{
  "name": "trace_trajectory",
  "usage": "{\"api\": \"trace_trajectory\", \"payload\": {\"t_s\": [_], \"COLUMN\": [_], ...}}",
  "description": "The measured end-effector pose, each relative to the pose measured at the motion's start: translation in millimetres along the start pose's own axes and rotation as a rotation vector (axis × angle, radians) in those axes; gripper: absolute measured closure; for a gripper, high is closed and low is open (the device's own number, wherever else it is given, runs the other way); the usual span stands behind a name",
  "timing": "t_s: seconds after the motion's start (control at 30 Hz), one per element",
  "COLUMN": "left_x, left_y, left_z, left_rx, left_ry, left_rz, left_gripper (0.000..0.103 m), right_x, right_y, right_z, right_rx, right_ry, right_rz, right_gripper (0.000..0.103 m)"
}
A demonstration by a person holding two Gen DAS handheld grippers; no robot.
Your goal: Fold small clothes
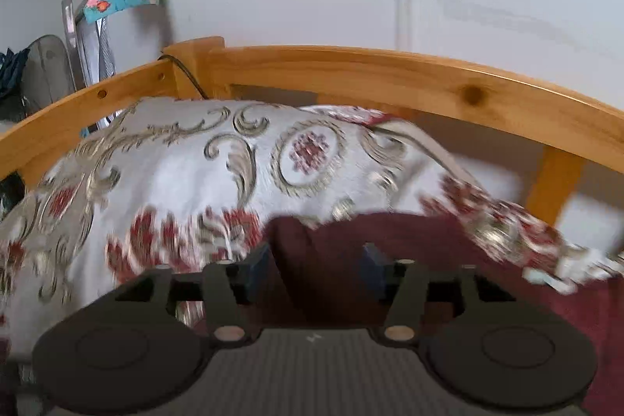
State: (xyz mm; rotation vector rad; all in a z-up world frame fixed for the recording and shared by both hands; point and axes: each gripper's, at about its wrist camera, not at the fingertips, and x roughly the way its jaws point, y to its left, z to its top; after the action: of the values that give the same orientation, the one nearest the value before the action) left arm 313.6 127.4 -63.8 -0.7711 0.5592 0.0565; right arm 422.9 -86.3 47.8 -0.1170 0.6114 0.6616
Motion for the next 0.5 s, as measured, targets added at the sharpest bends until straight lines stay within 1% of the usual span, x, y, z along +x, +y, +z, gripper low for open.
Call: {"api": "trace_trajectory", "payload": {"t_s": [0.03, 0.13, 0.23, 0.3, 0.33, 0.37, 0.4, 0.43, 0.5], "left_x": [2, 12, 18, 22, 24, 27, 29, 30, 28], "left_y": [-5, -17, -24, -27, -28, -28, -26, -23, -16], "left_z": [-1, -2, -7, -8, -8, -7, -5, -2, 2], "left_rx": [0.05, 0.22, 0.358, 0.421, 0.443, 0.452, 0.448, 0.42, 0.358], "left_ry": [-0.001, 0.011, 0.007, 0.008, 0.013, 0.021, 0.032, 0.034, 0.034], "left_rz": [0.007, 0.018, 0.015, 0.013, 0.016, 0.026, 0.039, 0.041, 0.044], "left_gripper": [0.054, 0.053, 0.052, 0.056, 0.065, 0.08, 0.086, 0.091, 0.094], "right_x": [-9, -43, -81, -109, -123, -137, -148, -161, -187], "right_y": [-1, -7, -13, -16, -19, -21, -24, -26, -29], "right_z": [-6, -36, -73, -101, -115, -129, -141, -153, -176], "right_rx": [-0.009, -0.018, 0.005, 0.035, 0.065, 0.108, 0.145, 0.177, 0.217], "right_ry": [0.005, 0.028, 0.047, 0.053, 0.052, 0.051, 0.051, 0.054, 0.059], "right_rz": [-0.007, -0.028, -0.054, -0.075, -0.085, -0.091, -0.096, -0.108, -0.153], "right_gripper": [0.034, 0.028, 0.025, 0.023, 0.023, 0.023, 0.023, 0.023, 0.023]}}
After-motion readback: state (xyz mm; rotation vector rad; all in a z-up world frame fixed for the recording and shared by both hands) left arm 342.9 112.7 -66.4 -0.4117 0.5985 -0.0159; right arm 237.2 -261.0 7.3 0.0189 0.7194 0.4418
